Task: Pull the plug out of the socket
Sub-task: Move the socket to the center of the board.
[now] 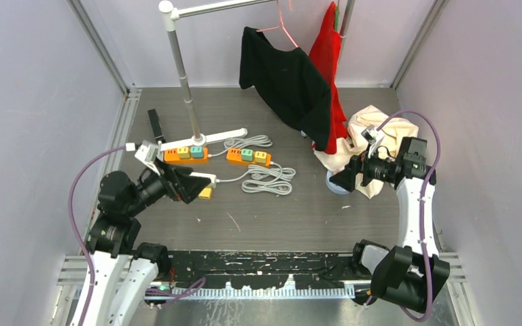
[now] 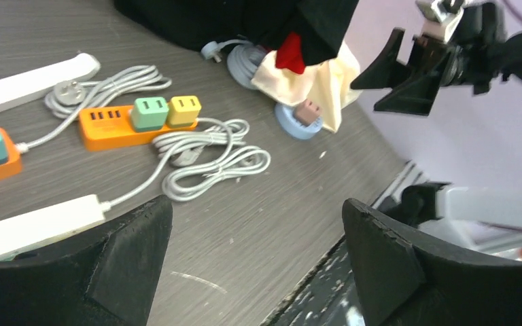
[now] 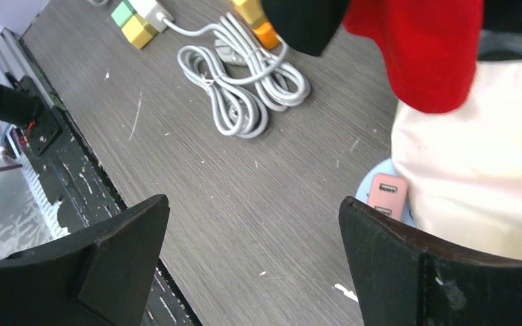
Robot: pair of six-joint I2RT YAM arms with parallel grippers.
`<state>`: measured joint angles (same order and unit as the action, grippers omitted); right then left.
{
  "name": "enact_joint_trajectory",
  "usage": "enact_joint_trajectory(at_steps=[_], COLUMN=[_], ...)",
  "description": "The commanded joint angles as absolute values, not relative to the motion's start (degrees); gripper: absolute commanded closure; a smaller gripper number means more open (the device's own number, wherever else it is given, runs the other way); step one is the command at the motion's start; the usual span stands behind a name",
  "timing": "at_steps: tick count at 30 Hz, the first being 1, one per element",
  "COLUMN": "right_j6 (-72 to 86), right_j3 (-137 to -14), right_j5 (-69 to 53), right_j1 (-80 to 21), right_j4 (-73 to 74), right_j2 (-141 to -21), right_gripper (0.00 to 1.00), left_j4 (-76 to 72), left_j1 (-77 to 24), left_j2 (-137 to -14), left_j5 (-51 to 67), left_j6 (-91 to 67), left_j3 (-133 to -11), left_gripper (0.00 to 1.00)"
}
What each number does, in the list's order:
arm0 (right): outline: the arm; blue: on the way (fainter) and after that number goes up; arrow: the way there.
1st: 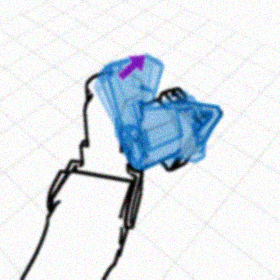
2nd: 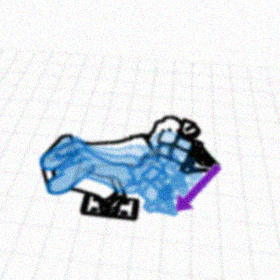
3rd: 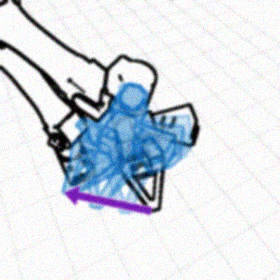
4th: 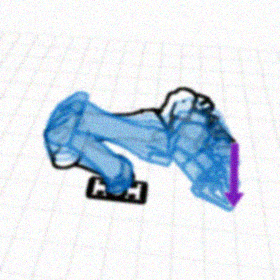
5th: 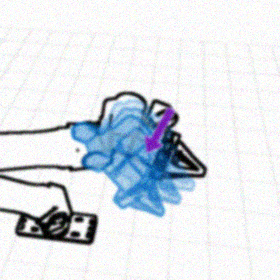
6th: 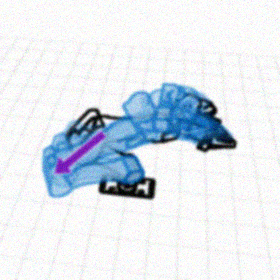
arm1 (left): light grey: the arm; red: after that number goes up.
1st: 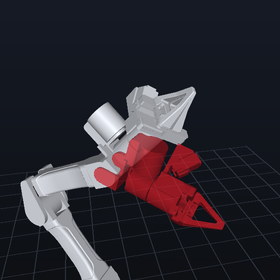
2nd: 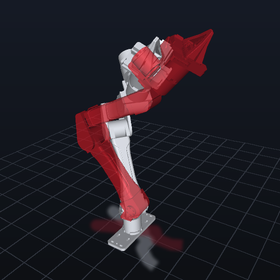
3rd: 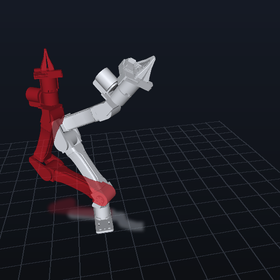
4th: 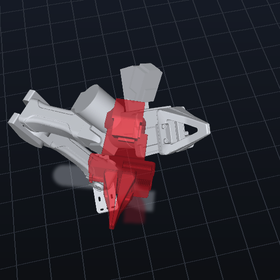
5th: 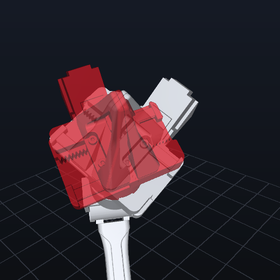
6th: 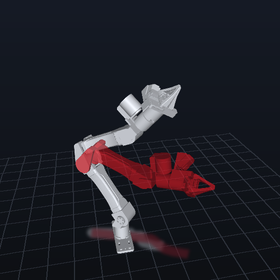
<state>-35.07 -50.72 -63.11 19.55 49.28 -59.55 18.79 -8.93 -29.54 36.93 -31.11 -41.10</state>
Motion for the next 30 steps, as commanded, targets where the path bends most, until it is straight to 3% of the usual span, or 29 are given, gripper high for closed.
enact_joint_trajectory(at_steps=[1,8,14,21,27,30], right_j6=[-30.91,-25.99,-28.79,-26.21,-25.43,-25.49], right_j3=[-51.28,-48.74,-46.66,-47.71,-47.21,-48.07], right_j5=[-57.95,-49.83,-32.03,-15.95,-13.06,-13.99], right_j1=[20.4,20.15,10.08,2.37,0.79,-0.55], right_j4=[45.53,36.47,32.0,26.98,25.46,26.84], right_j2=[-61.46,-63.0,-66.22,-72.63,-74.49,-76.53], right_gripper=[0.0,0.0,0.02,0.24,0.28,0.37], left_j4=[22.77,21.13,21.26,21.45,21.14,21.02], left_j1=[-11.44,-11.6,-11.59,-11.51,-11.49,-11.49], left_j2=[-23.72,-21.28,-19.58,-18.51,-18.63,-18.32], left_j5=[29.78,28.56,27.38,26.63,26.89,27.06], left_j6=[-20.58,-20.63,-20.4,-19.91,-19.87,-19.86], left_j3=[-36.02,-32.89,-32.71,-32.67,-32.65,-32.59], left_gripper=[0.06,0.09,0.1,0.11,0.11,0.12])
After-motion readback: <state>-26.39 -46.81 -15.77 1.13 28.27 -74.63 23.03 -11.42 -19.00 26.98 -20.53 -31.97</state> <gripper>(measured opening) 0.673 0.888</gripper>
